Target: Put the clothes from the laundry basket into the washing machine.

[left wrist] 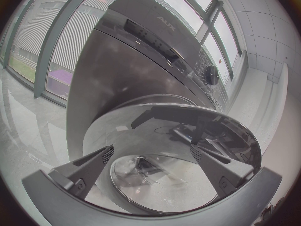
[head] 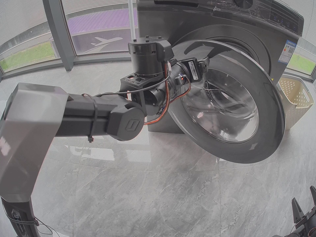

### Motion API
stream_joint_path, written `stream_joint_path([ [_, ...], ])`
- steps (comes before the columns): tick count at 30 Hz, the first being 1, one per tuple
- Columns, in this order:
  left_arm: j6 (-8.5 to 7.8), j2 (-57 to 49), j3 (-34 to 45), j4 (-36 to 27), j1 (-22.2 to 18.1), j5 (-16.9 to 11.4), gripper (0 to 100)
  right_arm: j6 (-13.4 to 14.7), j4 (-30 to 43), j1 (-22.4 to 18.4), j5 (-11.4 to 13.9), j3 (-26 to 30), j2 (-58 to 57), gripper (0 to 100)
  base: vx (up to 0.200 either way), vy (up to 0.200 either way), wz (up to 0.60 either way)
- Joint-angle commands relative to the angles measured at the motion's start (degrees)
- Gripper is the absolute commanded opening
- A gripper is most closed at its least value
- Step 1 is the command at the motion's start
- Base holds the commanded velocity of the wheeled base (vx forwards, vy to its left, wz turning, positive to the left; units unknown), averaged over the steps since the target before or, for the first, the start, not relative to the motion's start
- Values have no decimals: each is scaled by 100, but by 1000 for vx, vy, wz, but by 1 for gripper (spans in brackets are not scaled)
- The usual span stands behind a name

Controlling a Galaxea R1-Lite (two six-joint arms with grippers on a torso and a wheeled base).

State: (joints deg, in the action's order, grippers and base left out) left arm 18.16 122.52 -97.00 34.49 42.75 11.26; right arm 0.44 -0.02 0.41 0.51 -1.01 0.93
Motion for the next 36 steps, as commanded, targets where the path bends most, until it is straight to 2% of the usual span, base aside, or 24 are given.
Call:
stream_joint_path([
  [1, 29, 167, -311, 23, -100, 174, 100, 0, -6, 2, 2, 92, -93, 100, 0, 0, 0],
  [8, 73, 141, -232, 32, -162, 245, 100, 0, -6, 2, 2, 92, -93, 100, 0, 0, 0],
  [10, 100, -167, 234, 32, -109, 245, 100, 0, -6, 2, 2, 92, -93, 100, 0, 0, 0],
  [12, 91, -588, 814, 14, -39, 218, 100, 0, -6, 2, 2, 92, -93, 100, 0, 0, 0],
  [19, -59, -2601, 4005, 111, 242, -116, 100, 0, 2, 2, 2, 92, -93, 100, 0, 0, 0],
  [20, -146, -2970, 4515, 120, 260, -133, 100, 0, 2, 2, 2, 101, -93, 100, 0, 0, 0],
  [21, -164, -3058, 4638, 120, 269, -133, 100, 0, 2, 2, 2, 92, -93, 100, 0, 0, 0],
  [22, -296, -3542, 5288, 137, 313, -142, 100, 0, 2, 2, 10, 92, -93, 100, 0, 0, 0],
  [25, -630, -4394, 6307, 155, 286, -168, 100, -9, 2, -6, 10, 92, -93, 100, 0, 0, 0],
  [27, -735, -5001, 6984, 172, 234, -221, 100, -9, 2, -6, 10, 92, -93, 100, 0, 0, 0],
  [30, -788, -5862, 7793, 164, 102, -186, 100, 0, -6, 2, 10, 92, -93, 100, 0, 0, 0],
  [31, -788, -5862, 7793, 164, 102, -186, 100, 0, -6, 2, 10, 92, -93, 100, 0, 0, 0],
  [32, -867, -6240, 8074, 164, -56, -177, 100, 0, -6, 2, 10, 92, -93, 100, 0, 0, 0],
  [33, -1113, -6811, 8408, 155, -382, -230, 100, 0, -6, 2, 10, 92, -93, 100, 0, 0, 0],
  [34, -1245, -7048, 8575, 111, -575, -256, 100, 0, -6, 2, 10, 92, -93, 100, 0, 0, 0],
  [36, -1307, -7391, 8988, 164, -900, -335, 100, 0, -6, 2, 10, 92, -93, 100, 0, 0, 0],
])
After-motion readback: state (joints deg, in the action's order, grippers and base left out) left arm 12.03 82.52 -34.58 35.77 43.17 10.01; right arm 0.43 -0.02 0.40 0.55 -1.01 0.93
